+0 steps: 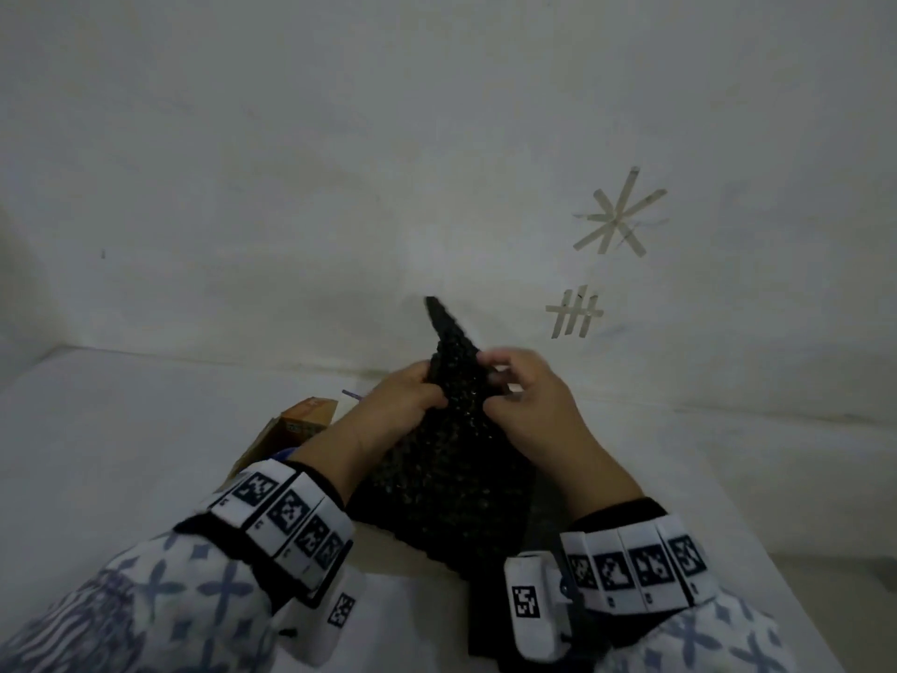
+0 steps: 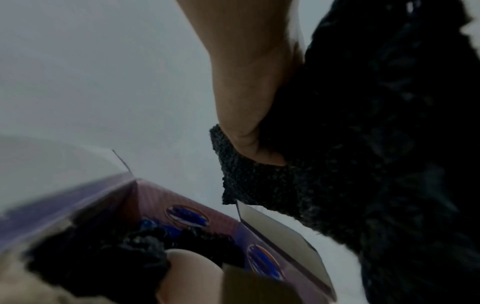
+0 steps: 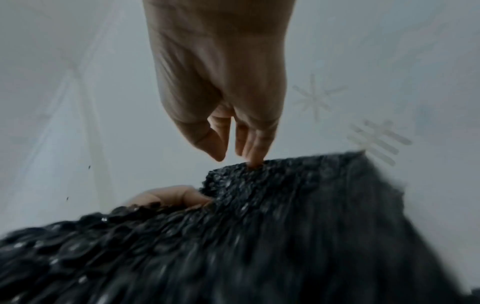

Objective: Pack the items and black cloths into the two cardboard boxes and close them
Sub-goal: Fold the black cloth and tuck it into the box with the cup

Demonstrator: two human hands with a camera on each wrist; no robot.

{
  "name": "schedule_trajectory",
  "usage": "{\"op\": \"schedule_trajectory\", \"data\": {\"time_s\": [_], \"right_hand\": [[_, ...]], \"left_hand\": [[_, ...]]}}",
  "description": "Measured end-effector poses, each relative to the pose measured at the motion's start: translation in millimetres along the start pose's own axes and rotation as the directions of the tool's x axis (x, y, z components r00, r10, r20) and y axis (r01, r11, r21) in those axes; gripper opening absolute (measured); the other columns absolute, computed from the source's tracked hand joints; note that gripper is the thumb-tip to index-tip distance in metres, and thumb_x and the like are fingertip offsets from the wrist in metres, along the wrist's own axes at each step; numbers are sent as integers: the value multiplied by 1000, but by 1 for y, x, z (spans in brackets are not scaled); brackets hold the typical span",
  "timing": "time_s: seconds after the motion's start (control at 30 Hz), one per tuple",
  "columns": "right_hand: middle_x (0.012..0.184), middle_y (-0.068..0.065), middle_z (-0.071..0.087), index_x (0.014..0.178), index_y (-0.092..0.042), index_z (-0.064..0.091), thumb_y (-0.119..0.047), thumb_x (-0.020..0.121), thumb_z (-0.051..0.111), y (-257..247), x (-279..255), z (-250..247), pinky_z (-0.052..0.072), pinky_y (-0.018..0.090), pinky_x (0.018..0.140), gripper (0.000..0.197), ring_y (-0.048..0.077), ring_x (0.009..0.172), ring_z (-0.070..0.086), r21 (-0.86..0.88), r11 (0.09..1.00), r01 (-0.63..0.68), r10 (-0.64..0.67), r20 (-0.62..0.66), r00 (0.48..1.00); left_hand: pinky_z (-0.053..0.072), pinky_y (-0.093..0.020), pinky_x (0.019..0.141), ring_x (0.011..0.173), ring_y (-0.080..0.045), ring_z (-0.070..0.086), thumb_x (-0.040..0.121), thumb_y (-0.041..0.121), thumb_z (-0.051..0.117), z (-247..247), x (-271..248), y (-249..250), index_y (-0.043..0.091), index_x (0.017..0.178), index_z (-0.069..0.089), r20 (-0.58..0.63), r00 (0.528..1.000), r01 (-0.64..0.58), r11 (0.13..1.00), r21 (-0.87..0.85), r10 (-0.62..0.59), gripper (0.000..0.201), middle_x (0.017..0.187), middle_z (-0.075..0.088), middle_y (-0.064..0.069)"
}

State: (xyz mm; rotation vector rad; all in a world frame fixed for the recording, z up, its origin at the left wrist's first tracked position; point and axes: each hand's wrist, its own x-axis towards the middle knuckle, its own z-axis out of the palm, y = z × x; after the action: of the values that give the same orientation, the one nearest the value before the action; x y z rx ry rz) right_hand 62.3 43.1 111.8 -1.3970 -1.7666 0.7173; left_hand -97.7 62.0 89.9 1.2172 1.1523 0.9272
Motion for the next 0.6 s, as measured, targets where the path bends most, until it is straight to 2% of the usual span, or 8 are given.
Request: {"op": "schedule_trajectory", "data": {"time_s": [0.1,0.13,0.2,0.3,0.37,0.43,0.5,0.6], "right_hand": [[158,-3,12,145,-40,18,-19,74,62,-15,13,5,23,44,114,86,22,141,19,-376,914,154,-67,234,970],[158,-1,14,146,-43,11,-24,73,61,-20,18,11,27,45,113,90,24,142,22,-389,901,193,-64,321,945],[145,9,44,146,-36,18,-19,78,59,-28,28,28,40,25,95,81,27,128,46,-302,924,235,-102,397,912],[122,9,63,143,-28,30,-7,87,54,-35,36,49,39,16,68,65,26,107,60,-155,980,122,-101,133,986],[114,-1,58,141,-34,28,-5,89,52,-34,36,58,42,14,62,65,16,98,56,22,998,60,-61,64,996],[123,-7,51,138,-41,25,-2,88,52,-28,32,65,45,13,74,69,7,106,48,74,996,58,-69,152,986],[134,-1,52,139,-33,33,-3,88,52,-17,28,67,46,26,89,62,12,115,49,-79,996,34,-9,293,956],[119,8,62,110,-19,62,-7,84,60,1,21,58,41,24,83,28,24,111,56,-462,887,1,234,452,860]], "left_hand": [[50,-35,79,89,-26,67,81,-13,45,-22,-6,7,19,100,67,32,997,-69,997,38,67,43,101,71,-11],[51,-34,80,90,-25,67,82,-14,45,-27,-11,10,18,99,69,52,993,-106,993,55,104,44,99,72,-9],[53,-28,77,85,-16,69,86,-13,48,-40,-17,13,22,94,69,49,980,-199,974,106,194,41,92,74,0],[54,-28,78,101,-17,61,88,0,58,-61,-18,12,29,110,50,-68,949,-292,937,194,309,37,111,60,3],[51,-27,78,115,-18,48,83,4,66,-74,-14,2,30,132,30,-83,960,-241,938,248,268,66,130,39,6],[49,-20,75,114,-15,49,82,6,68,-83,-12,-11,37,144,13,-9,986,-157,939,306,168,89,129,34,12],[50,-20,73,105,-17,59,86,15,63,-85,-12,-23,40,145,12,118,986,-166,814,557,120,83,120,51,9],[48,-30,80,100,-25,62,88,11,49,-67,-16,-36,28,130,48,300,953,-288,462,839,49,45,113,66,-5]]}}
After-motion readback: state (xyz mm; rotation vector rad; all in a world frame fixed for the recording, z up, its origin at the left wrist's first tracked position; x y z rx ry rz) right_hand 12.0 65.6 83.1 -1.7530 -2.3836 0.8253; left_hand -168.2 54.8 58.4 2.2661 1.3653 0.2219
